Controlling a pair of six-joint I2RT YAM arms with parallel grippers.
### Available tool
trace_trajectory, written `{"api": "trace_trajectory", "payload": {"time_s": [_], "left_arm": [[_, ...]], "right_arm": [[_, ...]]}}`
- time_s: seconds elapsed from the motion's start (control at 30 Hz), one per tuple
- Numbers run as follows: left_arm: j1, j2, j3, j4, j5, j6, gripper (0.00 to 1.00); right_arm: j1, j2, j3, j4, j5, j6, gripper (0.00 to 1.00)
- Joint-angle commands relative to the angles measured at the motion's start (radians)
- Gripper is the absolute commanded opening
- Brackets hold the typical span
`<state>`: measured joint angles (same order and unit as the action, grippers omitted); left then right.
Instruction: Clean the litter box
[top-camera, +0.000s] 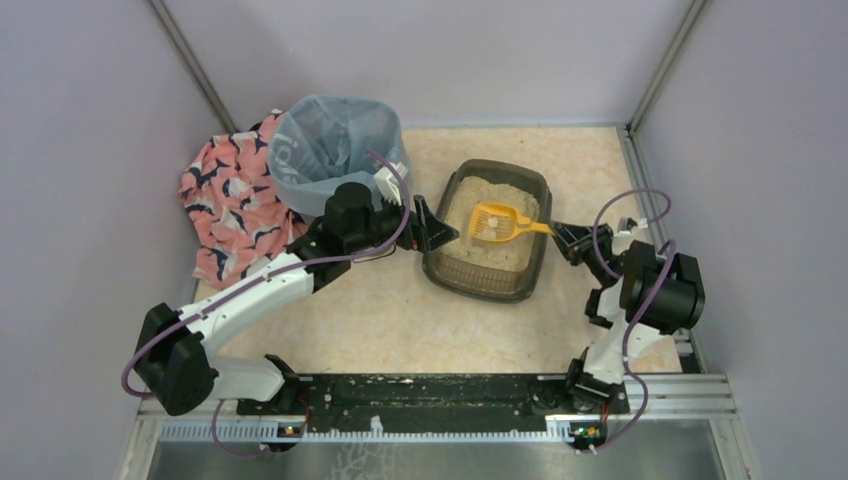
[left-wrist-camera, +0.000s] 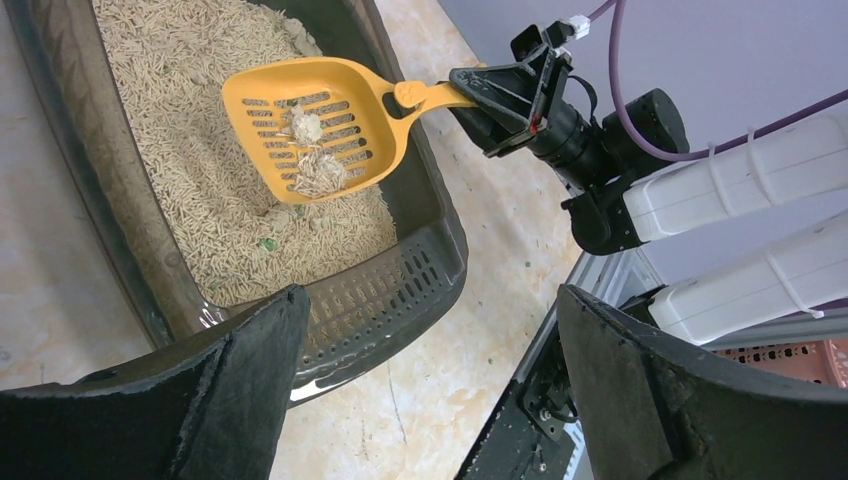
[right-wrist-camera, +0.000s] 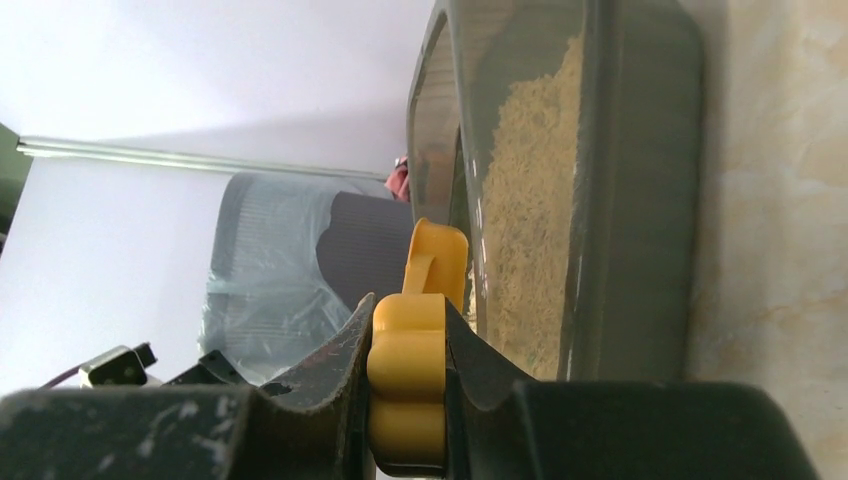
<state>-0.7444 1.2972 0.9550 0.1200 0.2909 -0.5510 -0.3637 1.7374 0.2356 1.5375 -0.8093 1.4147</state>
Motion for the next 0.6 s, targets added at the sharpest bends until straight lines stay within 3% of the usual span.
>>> {"api": "trace_trajectory", "payload": {"time_s": [0.0, 0.17, 0.33, 0.5, 0.57], "left_arm": [[-0.003, -0.02, 0.011, 0.018, 0.006, 0.028, 0.99], [-0.003, -0.041, 0.014, 0.007, 0.004, 0.03, 0.99], [-0.003, -0.074, 0.009, -0.012, -0.019, 0.043, 0.99], [-0.003, -0.088, -0.001, -0.017, -0.022, 0.041, 0.99], [-0.003, -0.093, -0.009, -0.012, -0.021, 0.04, 0.99]], "right_arm": [[0.042, -0.007, 0.007, 0.183, -0.007, -0.027, 0.0], [-0.036, -0.012, -0.013, 0.183, 0.009, -0.018, 0.0], [0.041, -0.023, -0.012, 0.183, 0.013, -0.039, 0.0], [-0.027, -0.02, -0.007, 0.183, 0.006, -0.018, 0.0], [0.006, -0.021, -0.005, 0.185, 0.003, -0.016, 0.0]]}}
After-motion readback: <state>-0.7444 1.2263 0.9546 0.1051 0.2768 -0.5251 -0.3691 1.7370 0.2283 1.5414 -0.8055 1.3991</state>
